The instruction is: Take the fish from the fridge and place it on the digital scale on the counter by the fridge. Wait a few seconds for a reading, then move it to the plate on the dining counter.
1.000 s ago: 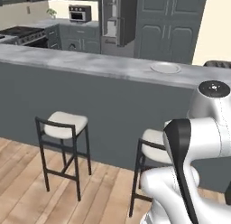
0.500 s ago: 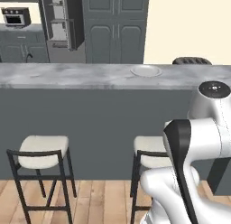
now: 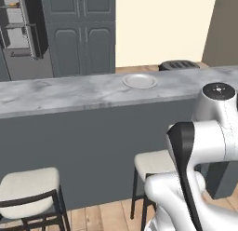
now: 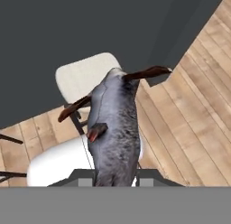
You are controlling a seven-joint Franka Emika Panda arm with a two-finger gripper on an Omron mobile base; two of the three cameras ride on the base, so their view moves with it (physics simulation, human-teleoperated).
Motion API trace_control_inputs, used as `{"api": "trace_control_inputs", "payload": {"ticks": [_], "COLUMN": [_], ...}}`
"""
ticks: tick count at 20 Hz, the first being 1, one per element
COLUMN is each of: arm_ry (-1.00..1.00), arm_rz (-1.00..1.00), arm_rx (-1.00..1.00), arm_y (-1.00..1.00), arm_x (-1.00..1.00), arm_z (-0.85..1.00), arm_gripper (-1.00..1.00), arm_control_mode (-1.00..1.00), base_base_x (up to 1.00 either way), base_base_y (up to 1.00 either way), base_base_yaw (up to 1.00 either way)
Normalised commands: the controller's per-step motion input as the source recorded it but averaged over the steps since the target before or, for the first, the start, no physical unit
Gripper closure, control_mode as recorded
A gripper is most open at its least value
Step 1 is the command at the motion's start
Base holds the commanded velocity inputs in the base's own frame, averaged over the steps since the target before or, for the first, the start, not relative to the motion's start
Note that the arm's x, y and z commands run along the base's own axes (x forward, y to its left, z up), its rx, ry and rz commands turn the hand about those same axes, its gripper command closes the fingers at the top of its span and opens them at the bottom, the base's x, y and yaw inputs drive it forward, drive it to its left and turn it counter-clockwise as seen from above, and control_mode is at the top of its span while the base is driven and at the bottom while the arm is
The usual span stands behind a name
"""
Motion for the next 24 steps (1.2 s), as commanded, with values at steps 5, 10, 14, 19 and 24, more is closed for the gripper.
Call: {"api": "trace_control_inputs", "payload": {"ticks": [5, 10, 14, 19, 24], "arm_ry": [0.00, -0.19, -0.49, -0.37, -0.04], "arm_rz": [0.00, -0.09, -0.04, 0.00, 0.03], "arm_rx": [0.00, 0.00, 0.00, 0.02, 0.02], "arm_y": [0.00, 0.04, 0.00, 0.00, 0.00], "arm_x": [0.00, -0.04, -0.44, -0.14, 0.77], "arm_z": [0.00, 0.31, 0.93, 1.00, 0.90], "arm_gripper": [1.00, 1.00, 1.00, 1.00, 1.00], "arm_control_mode": [1.00, -1.00, -1.00, -1.00, -1.00], "base_base_x": [0.72, 0.12, 0.00, 0.00, 0.00], "base_base_y": [0.29, 0.12, 0.00, 0.00, 0.00], "base_base_yaw": [-0.36, -0.11, 0.00, 0.00, 0.00]}}
